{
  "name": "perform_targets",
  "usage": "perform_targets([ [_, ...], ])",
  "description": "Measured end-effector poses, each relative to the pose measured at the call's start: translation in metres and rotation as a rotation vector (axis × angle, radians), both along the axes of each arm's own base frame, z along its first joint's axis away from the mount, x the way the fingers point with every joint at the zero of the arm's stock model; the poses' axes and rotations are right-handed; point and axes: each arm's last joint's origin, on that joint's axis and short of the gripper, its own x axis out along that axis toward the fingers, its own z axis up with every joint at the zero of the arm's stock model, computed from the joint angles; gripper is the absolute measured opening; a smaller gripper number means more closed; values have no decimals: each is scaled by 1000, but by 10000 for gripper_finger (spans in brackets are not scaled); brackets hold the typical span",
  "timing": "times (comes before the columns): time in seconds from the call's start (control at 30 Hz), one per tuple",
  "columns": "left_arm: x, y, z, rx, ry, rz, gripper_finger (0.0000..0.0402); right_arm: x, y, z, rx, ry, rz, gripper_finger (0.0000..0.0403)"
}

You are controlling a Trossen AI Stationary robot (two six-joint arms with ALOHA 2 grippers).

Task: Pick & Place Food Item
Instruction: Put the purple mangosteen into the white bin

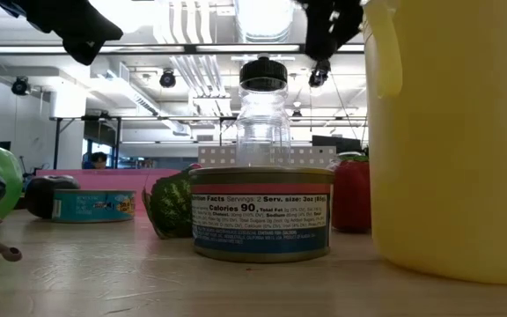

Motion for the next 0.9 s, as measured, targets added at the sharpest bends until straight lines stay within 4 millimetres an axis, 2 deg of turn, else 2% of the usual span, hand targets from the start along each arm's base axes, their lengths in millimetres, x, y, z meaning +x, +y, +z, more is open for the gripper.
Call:
perform_targets([
  [0.23,0,0,0,1,0,0,6,15,-58,-22,98,-59,34,219],
  [0.5,0,0,0,1,0,0,6,26,-106,-52,114,-5,-24,219],
  [0.67,0,0,0,2,0,-1,6,33,-126,-78,193,32,-33,219],
  [0.9,0,0,0,2,4,0,6,46,-138,-116,266,131,15,219],
])
